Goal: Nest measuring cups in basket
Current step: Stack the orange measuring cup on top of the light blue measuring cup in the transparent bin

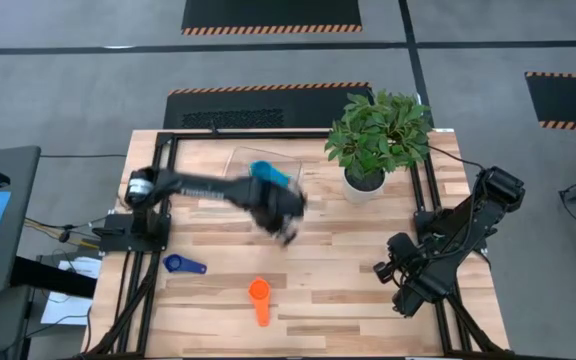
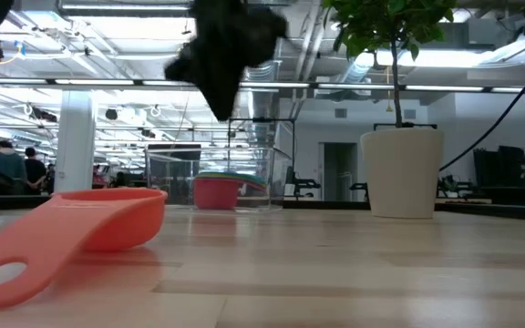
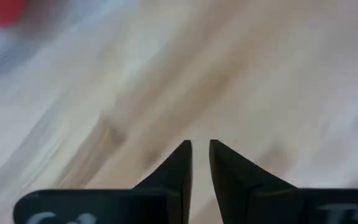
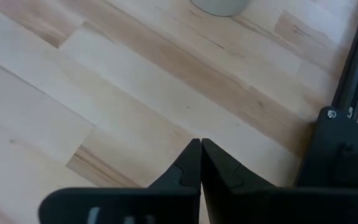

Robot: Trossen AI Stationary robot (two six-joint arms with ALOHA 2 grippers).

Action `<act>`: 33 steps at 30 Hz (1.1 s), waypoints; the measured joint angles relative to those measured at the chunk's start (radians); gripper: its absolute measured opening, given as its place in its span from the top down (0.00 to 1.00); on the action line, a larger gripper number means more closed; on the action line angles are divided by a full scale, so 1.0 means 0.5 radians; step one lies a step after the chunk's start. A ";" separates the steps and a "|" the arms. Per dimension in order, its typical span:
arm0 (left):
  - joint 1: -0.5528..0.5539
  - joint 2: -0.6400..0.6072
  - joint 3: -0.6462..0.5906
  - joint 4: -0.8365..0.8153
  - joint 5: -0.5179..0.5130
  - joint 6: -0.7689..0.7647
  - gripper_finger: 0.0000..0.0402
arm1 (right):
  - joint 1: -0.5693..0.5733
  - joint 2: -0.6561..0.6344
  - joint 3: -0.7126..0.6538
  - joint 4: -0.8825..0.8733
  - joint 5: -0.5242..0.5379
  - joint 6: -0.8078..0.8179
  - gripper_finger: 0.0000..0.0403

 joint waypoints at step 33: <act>-0.986 -0.087 -0.516 0.471 -0.504 -1.138 0.63 | -0.018 0.000 -0.001 0.617 -0.162 -0.695 0.86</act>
